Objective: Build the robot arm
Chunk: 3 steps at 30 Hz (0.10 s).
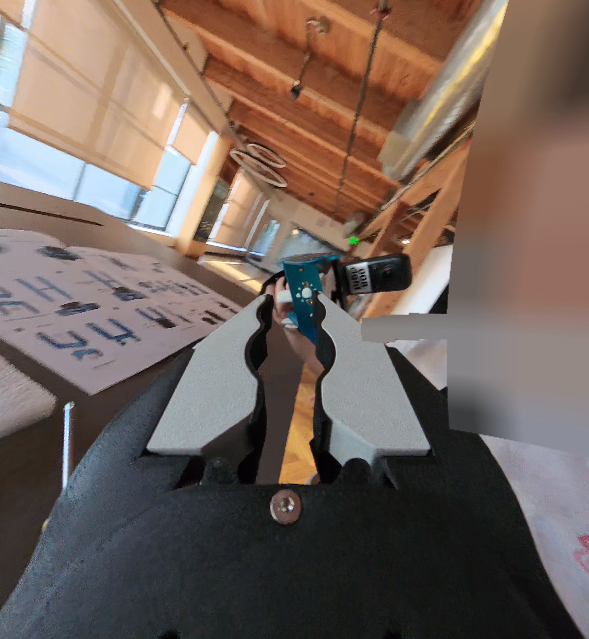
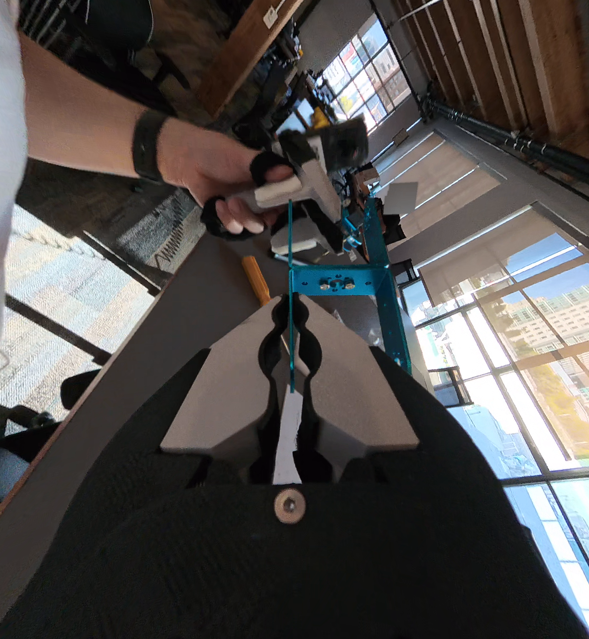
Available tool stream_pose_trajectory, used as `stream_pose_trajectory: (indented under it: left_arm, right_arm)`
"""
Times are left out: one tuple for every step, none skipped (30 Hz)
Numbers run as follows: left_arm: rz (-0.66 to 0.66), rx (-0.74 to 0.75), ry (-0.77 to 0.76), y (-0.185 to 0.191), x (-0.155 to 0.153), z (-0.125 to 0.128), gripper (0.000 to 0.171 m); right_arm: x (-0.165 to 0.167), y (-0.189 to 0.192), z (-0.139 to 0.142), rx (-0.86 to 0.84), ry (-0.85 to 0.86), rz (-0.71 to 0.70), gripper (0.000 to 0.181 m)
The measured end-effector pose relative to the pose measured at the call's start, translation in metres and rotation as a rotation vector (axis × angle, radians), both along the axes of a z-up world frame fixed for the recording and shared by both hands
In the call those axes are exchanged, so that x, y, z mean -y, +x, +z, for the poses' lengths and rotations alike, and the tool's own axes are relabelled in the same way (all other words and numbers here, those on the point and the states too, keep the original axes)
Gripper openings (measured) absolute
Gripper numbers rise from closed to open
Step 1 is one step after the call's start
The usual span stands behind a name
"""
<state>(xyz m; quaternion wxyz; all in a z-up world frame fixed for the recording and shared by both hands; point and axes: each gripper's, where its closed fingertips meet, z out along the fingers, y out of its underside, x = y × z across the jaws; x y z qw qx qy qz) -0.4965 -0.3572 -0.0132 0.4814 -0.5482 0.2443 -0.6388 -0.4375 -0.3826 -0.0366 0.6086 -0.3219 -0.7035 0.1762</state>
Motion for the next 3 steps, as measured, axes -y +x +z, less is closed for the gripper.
stream_pose_trajectory:
  left_arm:
    - [-0.063, 0.043, -0.011, 0.000, 0.000, 0.005, 0.023]
    - [-0.119, 0.065, -0.014, 0.002, 0.001, 0.008, 0.024]
    - [-0.176, 0.077, -0.012, 0.005, 0.004, 0.011, 0.026]
  right_arm:
    - [0.004, -0.005, 0.005, -0.021, 0.002, 0.014, 0.001]
    - [0.008, -0.010, 0.010, -0.036, 0.003, 0.026, 0.001]
    - [0.011, -0.016, 0.013, -0.038, 0.000, 0.036, 0.001]
